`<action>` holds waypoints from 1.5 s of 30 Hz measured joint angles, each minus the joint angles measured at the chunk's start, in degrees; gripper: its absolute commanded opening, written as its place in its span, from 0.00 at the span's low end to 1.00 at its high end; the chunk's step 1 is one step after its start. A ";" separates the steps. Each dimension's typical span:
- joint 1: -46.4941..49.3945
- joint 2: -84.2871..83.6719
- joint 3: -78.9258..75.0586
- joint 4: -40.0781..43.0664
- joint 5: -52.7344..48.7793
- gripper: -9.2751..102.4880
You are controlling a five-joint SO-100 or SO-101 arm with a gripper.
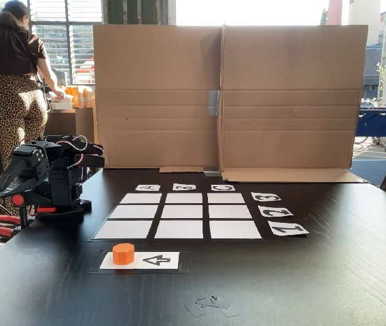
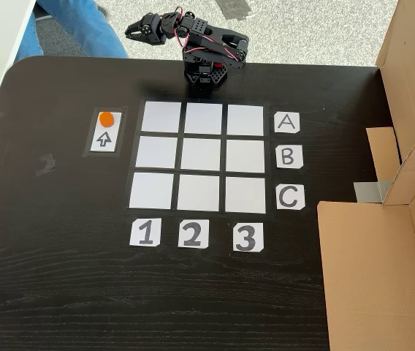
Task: Pick up the round, orange token and place it in the grid on square A3.
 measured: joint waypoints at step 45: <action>0.44 -19.16 -12.83 4.66 0.53 0.18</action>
